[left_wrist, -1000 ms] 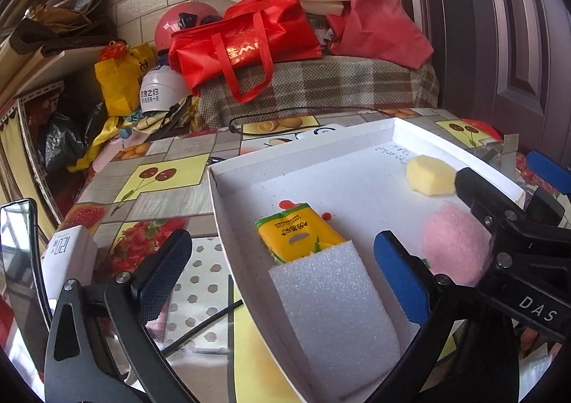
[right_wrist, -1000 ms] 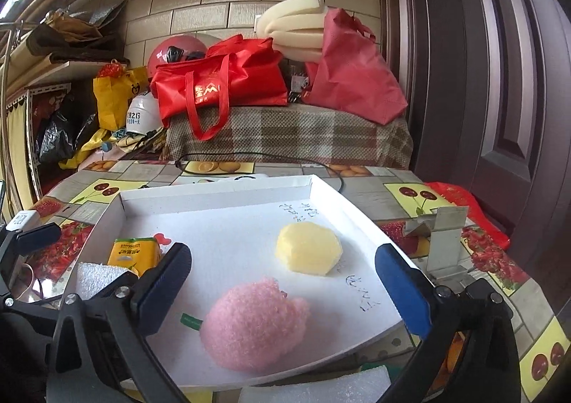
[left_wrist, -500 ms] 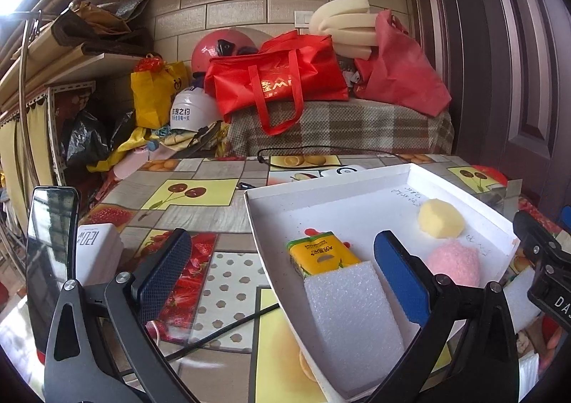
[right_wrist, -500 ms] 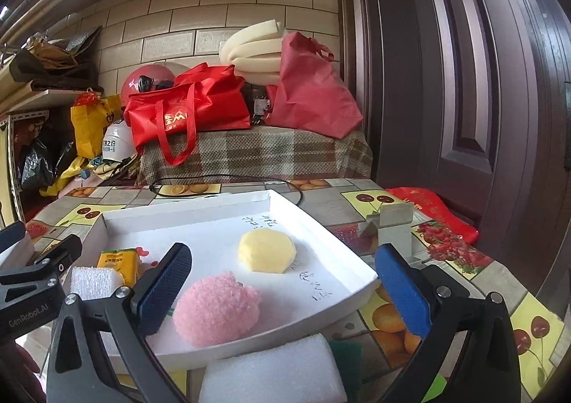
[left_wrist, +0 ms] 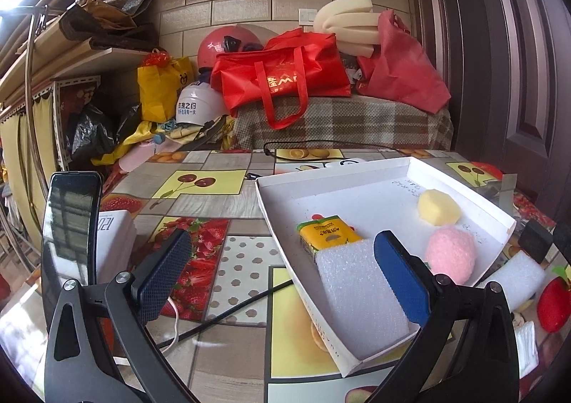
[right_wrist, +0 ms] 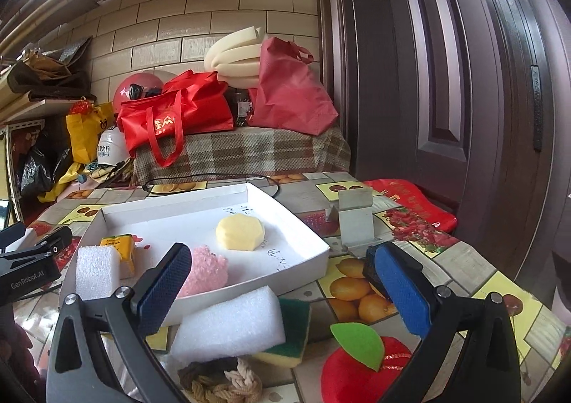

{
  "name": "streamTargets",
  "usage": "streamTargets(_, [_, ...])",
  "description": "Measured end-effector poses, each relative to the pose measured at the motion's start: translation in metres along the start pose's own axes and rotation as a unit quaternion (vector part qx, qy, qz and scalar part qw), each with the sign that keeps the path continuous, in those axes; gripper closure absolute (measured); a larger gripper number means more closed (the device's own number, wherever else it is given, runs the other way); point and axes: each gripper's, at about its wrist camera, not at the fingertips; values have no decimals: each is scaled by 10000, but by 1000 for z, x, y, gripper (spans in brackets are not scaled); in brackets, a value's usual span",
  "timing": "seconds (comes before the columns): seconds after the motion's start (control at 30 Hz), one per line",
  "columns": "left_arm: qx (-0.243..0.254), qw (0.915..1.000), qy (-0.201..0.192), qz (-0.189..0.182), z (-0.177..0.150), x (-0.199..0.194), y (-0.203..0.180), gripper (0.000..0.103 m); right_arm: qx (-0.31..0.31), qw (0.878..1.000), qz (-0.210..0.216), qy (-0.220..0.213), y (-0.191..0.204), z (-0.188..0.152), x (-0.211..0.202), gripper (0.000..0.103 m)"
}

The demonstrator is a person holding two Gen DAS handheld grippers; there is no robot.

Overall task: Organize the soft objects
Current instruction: 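Withdraw both tools from the tray back toward the remaining items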

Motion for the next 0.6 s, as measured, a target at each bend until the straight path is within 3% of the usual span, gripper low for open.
streamTargets(0.3, [52, 9993, 204, -301, -5, -16, 5, 0, -112, 9999, -36, 54, -19, -2, -21, 0])
streamTargets(0.6, [255, 9873, 951, -1244, -22, -48, 11, 0, -199, 9993, -53, 326, -47, -6, -37, 0])
Point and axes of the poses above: each gripper's, at about its wrist camera, not at the fingertips, and x roughly the way its jaws point, y to its left, z to its top, and after that the axes turned 12 degrees about -y, right-handed
